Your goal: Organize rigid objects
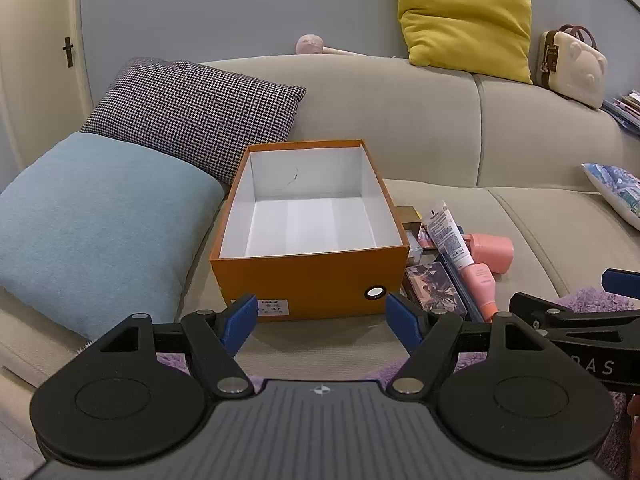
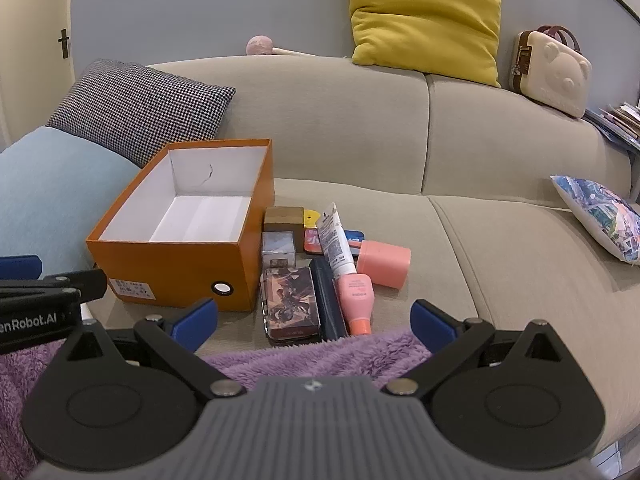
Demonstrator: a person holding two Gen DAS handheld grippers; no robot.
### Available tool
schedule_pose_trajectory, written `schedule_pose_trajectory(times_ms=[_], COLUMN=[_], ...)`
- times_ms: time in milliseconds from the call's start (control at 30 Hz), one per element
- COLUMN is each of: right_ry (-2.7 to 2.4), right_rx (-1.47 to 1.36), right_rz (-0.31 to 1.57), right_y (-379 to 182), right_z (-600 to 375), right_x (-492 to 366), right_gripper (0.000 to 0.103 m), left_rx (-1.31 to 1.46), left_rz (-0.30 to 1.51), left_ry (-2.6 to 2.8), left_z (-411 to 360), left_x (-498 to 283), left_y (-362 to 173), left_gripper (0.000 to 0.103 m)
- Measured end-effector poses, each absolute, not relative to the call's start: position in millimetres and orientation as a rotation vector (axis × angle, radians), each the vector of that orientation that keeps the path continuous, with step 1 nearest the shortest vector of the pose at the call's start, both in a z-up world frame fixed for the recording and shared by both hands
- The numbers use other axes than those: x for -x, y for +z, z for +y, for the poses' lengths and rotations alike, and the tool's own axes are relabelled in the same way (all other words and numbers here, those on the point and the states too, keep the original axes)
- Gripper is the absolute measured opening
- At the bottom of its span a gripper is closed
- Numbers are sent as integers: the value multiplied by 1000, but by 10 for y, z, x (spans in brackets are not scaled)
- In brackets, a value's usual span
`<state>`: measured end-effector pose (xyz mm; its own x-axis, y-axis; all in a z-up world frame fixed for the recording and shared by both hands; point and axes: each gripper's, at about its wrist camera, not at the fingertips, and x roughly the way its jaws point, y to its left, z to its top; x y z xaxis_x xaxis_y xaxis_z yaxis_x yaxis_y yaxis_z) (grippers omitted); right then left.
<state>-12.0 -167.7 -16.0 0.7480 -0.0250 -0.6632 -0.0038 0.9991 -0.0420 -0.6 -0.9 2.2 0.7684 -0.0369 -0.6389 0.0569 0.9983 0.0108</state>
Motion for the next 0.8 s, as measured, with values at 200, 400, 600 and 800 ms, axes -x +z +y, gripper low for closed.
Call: schedule_pose_trajectory(times_ms=[200, 400, 600, 800], right_ry=[-10, -7, 47, 113], right_rx=[42, 41, -22, -101], right_rz=[726, 730, 760, 839], right_y=[-161, -170, -111, -32], right_z=[-1675, -1675, -1775, -2019], right_x=[122, 118, 10, -336], right_gripper=[102, 102, 102, 101], left_rx=[-31, -31, -46, -46], left_rz=[694, 699, 715, 735], left_ry=[-54, -59, -127, -244], left_z=[-11, -27, -90, -230], left_x=[6, 4, -113, -403], left_y=[18, 16, 69, 128], left_gripper=[86, 86, 82, 70])
